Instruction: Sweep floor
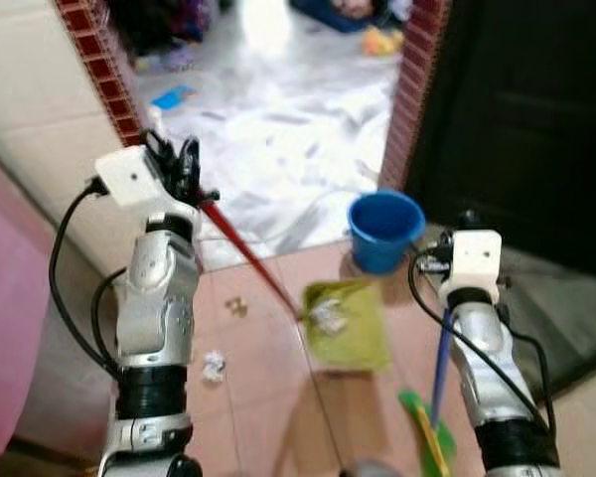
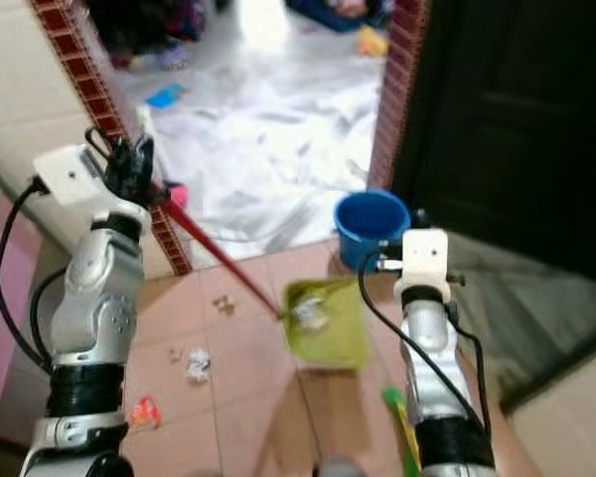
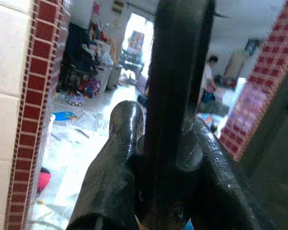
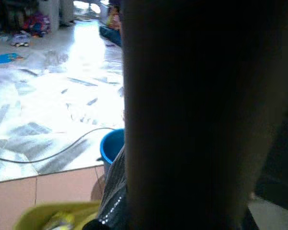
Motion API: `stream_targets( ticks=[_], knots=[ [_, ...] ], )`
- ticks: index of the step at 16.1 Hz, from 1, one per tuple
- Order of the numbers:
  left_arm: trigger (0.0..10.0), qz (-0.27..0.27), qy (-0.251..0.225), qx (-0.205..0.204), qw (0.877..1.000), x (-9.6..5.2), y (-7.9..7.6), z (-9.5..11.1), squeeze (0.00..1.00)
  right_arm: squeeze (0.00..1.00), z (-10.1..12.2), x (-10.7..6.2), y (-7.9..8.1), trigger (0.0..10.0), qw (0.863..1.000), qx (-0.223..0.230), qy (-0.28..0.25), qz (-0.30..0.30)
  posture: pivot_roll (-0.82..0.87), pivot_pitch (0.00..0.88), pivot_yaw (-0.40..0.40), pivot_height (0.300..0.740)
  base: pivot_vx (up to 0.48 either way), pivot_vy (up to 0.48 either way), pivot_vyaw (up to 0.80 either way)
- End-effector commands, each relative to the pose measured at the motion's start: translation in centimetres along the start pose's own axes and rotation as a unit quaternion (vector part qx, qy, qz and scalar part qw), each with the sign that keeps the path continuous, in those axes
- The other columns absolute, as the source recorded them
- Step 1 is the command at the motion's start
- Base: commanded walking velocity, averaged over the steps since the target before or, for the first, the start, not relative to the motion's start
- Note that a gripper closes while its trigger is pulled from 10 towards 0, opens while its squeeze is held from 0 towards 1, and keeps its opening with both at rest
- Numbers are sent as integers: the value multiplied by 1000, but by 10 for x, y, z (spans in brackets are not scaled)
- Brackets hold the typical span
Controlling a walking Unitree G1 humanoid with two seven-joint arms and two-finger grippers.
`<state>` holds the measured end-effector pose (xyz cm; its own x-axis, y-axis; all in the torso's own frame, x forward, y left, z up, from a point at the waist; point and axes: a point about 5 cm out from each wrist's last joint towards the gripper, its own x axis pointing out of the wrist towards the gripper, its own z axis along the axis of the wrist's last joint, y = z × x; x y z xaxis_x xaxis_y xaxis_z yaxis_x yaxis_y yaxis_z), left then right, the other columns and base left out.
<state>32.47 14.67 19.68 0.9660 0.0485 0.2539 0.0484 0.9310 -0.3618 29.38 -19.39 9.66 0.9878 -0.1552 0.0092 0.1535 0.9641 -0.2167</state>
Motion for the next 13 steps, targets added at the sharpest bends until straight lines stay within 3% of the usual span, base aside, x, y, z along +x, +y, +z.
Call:
stream_targets(
  ticks=[1,6,13],
  knots=[
    [10000,-3,-53,-3,999,5,-3,26,0,0,12,4,12,10000,999,3,-26,23,-62,0,55,740,480,0,0],
    [10000,-3,-89,-22,996,16,-18,52,0,0,9,3,26,10000,998,7,-20,55,-59,0,57,740,480,0,0],
    [10000,0,-104,-19,994,23,-25,66,0,0,7,3,33,10000,997,9,-19,72,-59,0,60,740,470,0,0]
  ],
)
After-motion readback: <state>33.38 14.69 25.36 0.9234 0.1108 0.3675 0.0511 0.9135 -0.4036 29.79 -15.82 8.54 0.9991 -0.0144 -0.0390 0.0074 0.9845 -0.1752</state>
